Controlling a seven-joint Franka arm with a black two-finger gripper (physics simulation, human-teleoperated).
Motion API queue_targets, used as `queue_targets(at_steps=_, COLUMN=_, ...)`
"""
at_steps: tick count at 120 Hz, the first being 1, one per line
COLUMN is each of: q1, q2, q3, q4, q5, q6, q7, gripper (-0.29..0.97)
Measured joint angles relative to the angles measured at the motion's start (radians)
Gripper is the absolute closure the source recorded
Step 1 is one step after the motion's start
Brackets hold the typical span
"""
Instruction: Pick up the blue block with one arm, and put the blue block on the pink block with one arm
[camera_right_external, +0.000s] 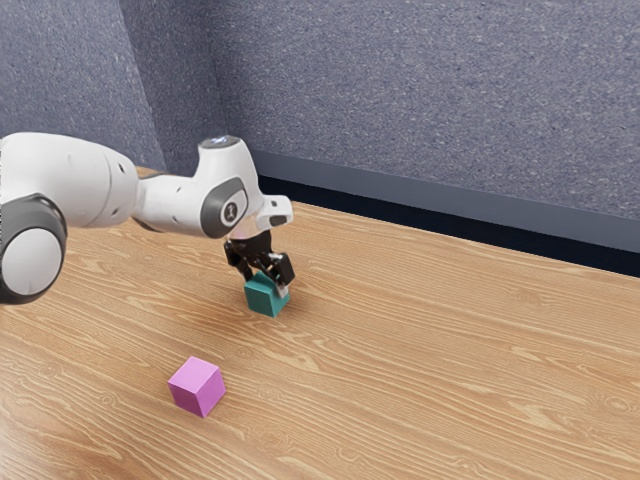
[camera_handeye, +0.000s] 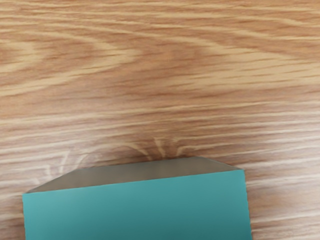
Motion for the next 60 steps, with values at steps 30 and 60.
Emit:
queue_targets(at_steps=30, q1=-0.002, q2=0.013, q3=0.001, q4=0.004, q5=0.000, q6=0.005, q7=-0.005, gripper=0.02)
queue_targets(at_steps=60, q1=-0.003, q2=0.021, q3=0.001, q4=0.017, q5=0.000, q6=0.006, q7=-0.016, gripper=0.02)
